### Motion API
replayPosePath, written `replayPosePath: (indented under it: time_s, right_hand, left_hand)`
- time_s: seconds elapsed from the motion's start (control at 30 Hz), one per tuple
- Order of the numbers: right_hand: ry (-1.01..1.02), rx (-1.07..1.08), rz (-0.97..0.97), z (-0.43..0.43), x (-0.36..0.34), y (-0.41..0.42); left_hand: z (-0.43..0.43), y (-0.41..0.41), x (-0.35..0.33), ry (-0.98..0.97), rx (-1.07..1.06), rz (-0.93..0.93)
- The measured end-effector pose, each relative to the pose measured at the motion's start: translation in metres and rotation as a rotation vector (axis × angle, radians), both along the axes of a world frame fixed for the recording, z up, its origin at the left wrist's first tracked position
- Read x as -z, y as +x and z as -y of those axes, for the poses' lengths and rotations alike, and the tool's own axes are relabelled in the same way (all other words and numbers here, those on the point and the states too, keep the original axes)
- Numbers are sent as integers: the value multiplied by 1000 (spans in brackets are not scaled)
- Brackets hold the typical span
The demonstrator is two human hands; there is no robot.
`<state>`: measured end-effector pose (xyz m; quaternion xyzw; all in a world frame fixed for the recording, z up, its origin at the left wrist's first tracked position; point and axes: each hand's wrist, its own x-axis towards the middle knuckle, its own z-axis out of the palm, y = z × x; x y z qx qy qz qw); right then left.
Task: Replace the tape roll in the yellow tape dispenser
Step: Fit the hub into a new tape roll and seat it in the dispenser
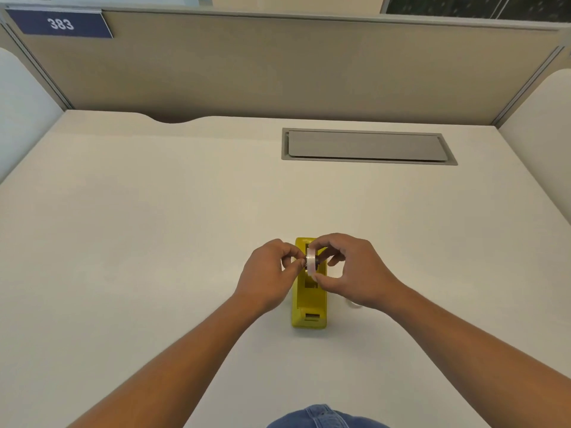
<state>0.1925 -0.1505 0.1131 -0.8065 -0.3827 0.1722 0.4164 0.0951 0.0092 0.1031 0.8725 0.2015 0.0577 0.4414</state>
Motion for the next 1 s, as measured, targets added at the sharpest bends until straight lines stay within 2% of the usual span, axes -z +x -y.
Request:
replayPosePath:
  time_s: [0.5, 1.0]
  right_hand:
    - [-198, -19, 129, -6, 20, 22]
    - [-250, 1, 192, -7, 25, 17]
  left_hand:
    - [-10, 25, 12, 230, 134, -76]
    - [-7, 24, 12, 312, 133, -87]
